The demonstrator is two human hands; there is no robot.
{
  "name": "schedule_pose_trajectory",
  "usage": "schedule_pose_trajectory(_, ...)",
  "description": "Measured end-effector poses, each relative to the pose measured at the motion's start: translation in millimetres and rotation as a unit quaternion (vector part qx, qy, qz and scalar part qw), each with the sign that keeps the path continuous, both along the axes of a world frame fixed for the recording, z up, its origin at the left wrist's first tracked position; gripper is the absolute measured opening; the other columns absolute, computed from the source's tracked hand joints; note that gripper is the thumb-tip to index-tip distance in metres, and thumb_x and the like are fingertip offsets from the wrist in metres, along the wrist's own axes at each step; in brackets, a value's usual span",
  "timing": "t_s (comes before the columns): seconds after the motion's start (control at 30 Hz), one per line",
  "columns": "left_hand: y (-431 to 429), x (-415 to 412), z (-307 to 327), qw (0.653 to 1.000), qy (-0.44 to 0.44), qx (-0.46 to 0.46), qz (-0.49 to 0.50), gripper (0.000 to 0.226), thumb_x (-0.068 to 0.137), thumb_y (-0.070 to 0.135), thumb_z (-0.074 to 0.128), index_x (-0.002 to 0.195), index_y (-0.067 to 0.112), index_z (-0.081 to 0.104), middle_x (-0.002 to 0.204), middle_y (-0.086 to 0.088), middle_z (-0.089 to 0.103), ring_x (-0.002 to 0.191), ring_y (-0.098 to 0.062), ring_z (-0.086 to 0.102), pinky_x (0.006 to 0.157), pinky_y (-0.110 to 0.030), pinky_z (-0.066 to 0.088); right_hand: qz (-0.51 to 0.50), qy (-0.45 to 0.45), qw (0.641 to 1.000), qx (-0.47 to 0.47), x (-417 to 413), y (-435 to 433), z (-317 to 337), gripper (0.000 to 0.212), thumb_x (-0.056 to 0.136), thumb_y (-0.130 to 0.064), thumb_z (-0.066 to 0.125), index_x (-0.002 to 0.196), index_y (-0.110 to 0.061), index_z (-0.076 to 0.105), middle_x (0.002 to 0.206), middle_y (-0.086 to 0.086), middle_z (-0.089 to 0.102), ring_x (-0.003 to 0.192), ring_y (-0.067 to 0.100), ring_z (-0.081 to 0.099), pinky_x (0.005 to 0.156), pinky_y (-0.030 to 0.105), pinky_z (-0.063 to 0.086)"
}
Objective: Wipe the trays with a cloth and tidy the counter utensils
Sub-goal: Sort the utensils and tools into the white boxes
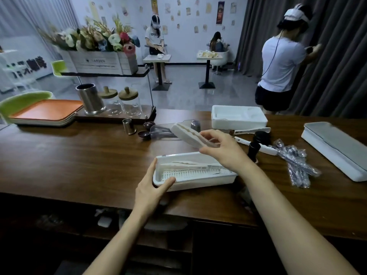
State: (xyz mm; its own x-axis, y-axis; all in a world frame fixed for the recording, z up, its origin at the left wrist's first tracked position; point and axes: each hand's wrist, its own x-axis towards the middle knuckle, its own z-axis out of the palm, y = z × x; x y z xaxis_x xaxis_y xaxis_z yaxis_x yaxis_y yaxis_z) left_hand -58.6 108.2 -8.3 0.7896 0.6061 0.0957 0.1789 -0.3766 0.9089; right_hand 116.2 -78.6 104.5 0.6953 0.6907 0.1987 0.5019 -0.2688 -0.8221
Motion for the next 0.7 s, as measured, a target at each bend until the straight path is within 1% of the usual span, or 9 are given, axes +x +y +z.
schedule_pose_trajectory(0.07,1,-1,0,1.0,0.003,0.004,-0.002,0.084,0.071,0.076,0.071,0.144,0.068,0.03,0.126,0.036,0.057,0.126,-0.002,0.054,0.11,-0.037,0.044,0.02,0.018,1.0,0.015,-6,22,-1,0.038,0.084,-0.026,0.076,0.118,-0.039,0.066,0.11,-0.016,0.066,0.099,0.0,0.06,0.083,0.025,0.051)
schedule_pose_trajectory(0.13,0,-2,1,1.0,0.001,0.01,0.002,0.084,0.074,0.073,0.073,0.146,0.065,0.031,0.128,0.033,0.059,0.126,-0.001,0.054,0.11,-0.037,0.044,0.036,0.036,0.998,0.026,-9,40,-3,0.038,0.083,-0.023,0.076,0.117,-0.039,0.067,0.109,-0.016,0.068,0.102,0.005,0.062,0.087,0.031,0.054)
schedule_pose_trajectory(0.2,0,-2,1,1.0,-0.001,0.011,0.009,0.082,0.077,0.068,0.076,0.146,0.064,0.032,0.13,0.03,0.061,0.125,0.001,0.054,0.11,-0.036,0.044,0.053,0.042,0.997,0.029,-10,54,-7,0.036,0.082,-0.022,0.076,0.111,-0.042,0.067,0.109,-0.015,0.07,0.104,0.01,0.064,0.09,0.033,0.055)
schedule_pose_trajectory(0.33,0,0,1,1.0,0.003,0.018,0.01,0.077,0.072,0.073,0.071,0.139,0.072,0.033,0.118,0.04,0.061,0.119,0.004,0.056,0.104,-0.03,0.045,0.082,0.047,0.995,0.005,-9,70,-20,0.037,0.081,-0.023,0.078,0.115,-0.035,0.068,0.109,-0.013,0.07,0.1,0.012,0.066,0.087,0.03,0.056)
schedule_pose_trajectory(0.43,3,1,-2,1.0,0.009,0.015,0.014,0.086,0.067,0.081,0.068,0.143,0.068,0.031,0.116,0.044,0.056,0.122,0.005,0.053,0.103,-0.026,0.043,0.088,0.041,0.994,-0.043,-8,73,-33,0.039,0.081,-0.023,0.079,0.118,-0.029,0.069,0.107,-0.011,0.071,0.097,0.009,0.066,0.085,0.033,0.058)
schedule_pose_trajectory(0.5,4,2,-5,1.0,0.016,0.006,0.018,0.094,0.066,0.085,0.068,0.149,0.061,0.031,0.125,0.036,0.058,0.127,0.001,0.052,0.107,-0.029,0.042,0.094,0.02,0.99,-0.102,-4,69,-43,0.035,0.082,-0.024,0.077,0.115,-0.029,0.069,0.103,-0.011,0.07,0.093,0.008,0.065,0.086,0.036,0.057)
schedule_pose_trajectory(0.57,5,2,-6,1.0,0.016,0.01,0.018,0.087,0.067,0.083,0.069,0.145,0.063,0.035,0.128,0.031,0.063,0.125,0.001,0.055,0.107,-0.033,0.045,0.09,-0.022,0.98,-0.176,0,61,-52,0.03,0.083,-0.031,0.076,0.111,-0.036,0.068,0.101,-0.016,0.067,0.092,0.004,0.062,0.086,0.036,0.055)
schedule_pose_trajectory(0.63,4,1,-4,1.0,0.007,0.016,0.014,0.076,0.07,0.076,0.071,0.137,0.073,0.035,0.115,0.043,0.062,0.115,0.011,0.056,0.101,-0.027,0.046,0.08,-0.042,0.972,-0.218,2,53,-59,0.031,0.083,-0.037,0.075,0.112,-0.038,0.066,0.106,-0.017,0.066,0.097,0.004,0.06,0.089,0.035,0.053)
schedule_pose_trajectory(0.7,4,1,-2,1.0,0.003,0.015,0.01,0.08,0.071,0.075,0.072,0.139,0.074,0.031,0.113,0.049,0.058,0.115,0.013,0.055,0.101,-0.025,0.045,0.066,-0.069,0.966,-0.241,4,48,-61,0.034,0.083,-0.037,0.075,0.115,-0.035,0.066,0.112,-0.012,0.065,0.102,0.009,0.058,0.09,0.033,0.051)
